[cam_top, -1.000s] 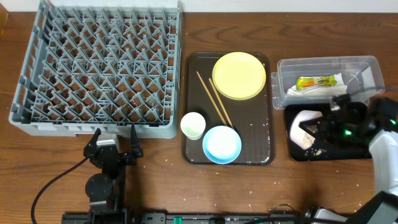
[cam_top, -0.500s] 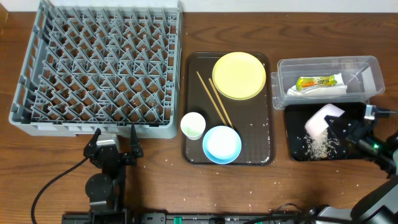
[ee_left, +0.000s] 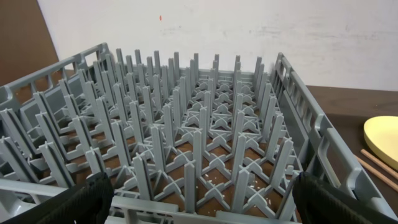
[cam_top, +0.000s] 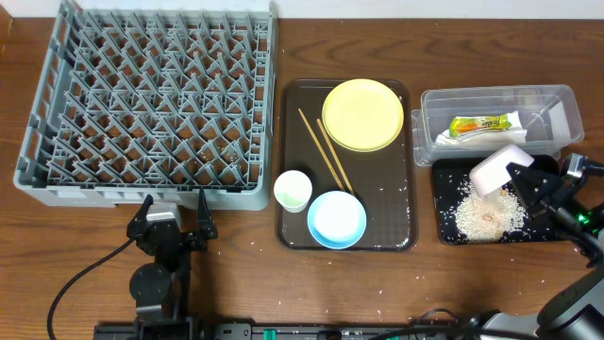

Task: Sort waste into correct bins and load items into the dishwasher
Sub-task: 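Tip the pink bowl over the black tray to dump the rice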

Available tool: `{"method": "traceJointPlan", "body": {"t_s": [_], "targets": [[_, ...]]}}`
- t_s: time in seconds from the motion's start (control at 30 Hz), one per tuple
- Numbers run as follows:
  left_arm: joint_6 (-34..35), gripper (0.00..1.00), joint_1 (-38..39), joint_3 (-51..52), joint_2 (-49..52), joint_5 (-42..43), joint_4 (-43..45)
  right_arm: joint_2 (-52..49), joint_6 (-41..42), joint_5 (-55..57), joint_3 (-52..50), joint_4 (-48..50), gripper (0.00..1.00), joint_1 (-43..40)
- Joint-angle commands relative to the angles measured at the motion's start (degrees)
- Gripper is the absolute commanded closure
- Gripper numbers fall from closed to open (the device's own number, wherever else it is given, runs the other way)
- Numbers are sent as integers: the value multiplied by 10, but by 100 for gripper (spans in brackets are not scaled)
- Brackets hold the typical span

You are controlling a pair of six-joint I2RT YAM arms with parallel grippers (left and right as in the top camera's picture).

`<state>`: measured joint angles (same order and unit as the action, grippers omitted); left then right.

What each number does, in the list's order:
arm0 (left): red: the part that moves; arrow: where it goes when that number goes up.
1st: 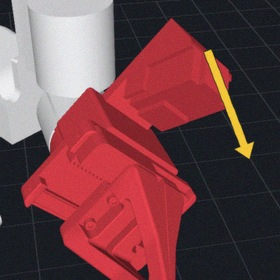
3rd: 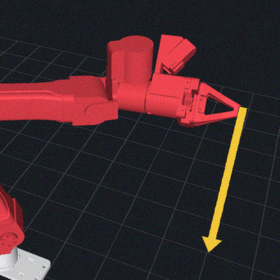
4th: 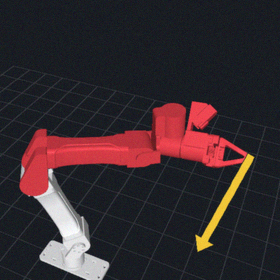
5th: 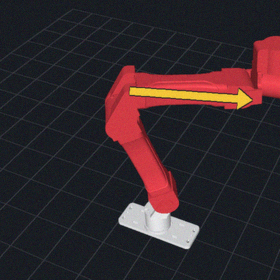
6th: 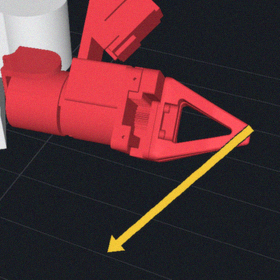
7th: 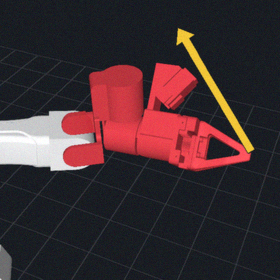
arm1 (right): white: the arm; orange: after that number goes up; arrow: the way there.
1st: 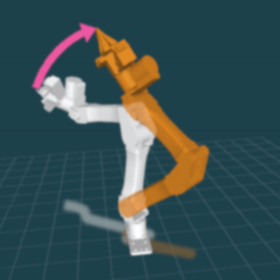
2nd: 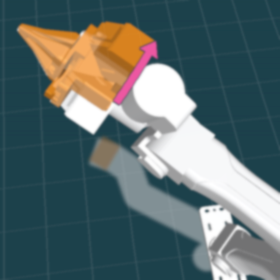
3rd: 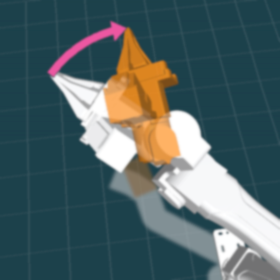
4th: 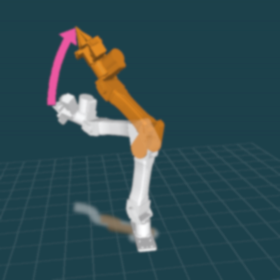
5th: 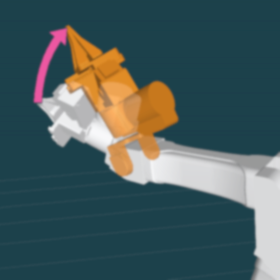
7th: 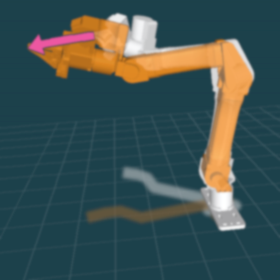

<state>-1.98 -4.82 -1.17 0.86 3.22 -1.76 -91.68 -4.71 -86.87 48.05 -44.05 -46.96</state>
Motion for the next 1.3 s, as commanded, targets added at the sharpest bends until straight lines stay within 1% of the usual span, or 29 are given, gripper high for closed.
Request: {"method": "traceJointPlan", "body": {"t_s": [0.0, 0.1, 0.13, 0.23, 0.33, 0.37, 0.4, 0.43, 0.5, 0.57, 0.77, 0.87, 0.97, 1.03, 1.1, 1.17, 1.27], "targets": [[-8, 7, -2, 9, -3, 0, -20, -2, 105, -25, 0, 22, 99, -17], [-8, 7, -2, 9, -3, 0, -20, -2, 140, -25, 0, 56, 99, -23], [-8, 7, -2, 9, -3, 0, -20, -2, 177, -25, 0, 73, 99, -29], [-8, 7, -2, 9, -2, 0, -20, -2, 187, -16, 0, 87, 99, -36], [-8, 7, -2, 9, -3, 0, -20, -2, 189, -8, 0, 85, 99, -37], [-8, 7, -2, 9, -3, 0, -20, -1, 193, -23, 0, 64, 99, -36], [-8, 7, -2, 9, -3, 0, -20, 9, 170, -25, 0, 4, 99, -32], [-8, 7, -2, 9, -3, 0, -20, 19, 137, -21, 1, 6, 99, -32], [-8, 7, -2, 9, -3, 0, -20, 30, 155, 15, 1, 36, 99, -34], [-8, 7, -2, 9, -3, 0, -20, 33, 169, 30, 1, 43, 99, -37], [-8, 7, -2, 9, -3, 0, -20, 37, 162, 35, 1, 50, 99, -35], [-8, 7, -2, 9, -3, 0, -20, 63, 154, 36, 5, 50, 99, -20], [-8, 7, -2, 9, -3, 0, -20, 115, 154, 80, 26, 39, 99, 10], [-8, 7, -2, 9, -2, 0, -20, 160, 154, 138, 51, 10, 99, 42], [-8, 7, -2, 9, -3, 0, -20, 208, 153, 211, 86, -24, 99, 92], [-8, 7, -2, 9, -3, 0, -20, 253, 151, 291, 127, -52, 99, 163], [-8, 7, -2, 9, -3, 0, -20, 304, 152, 459, 189, -71, 99, 330]]}}
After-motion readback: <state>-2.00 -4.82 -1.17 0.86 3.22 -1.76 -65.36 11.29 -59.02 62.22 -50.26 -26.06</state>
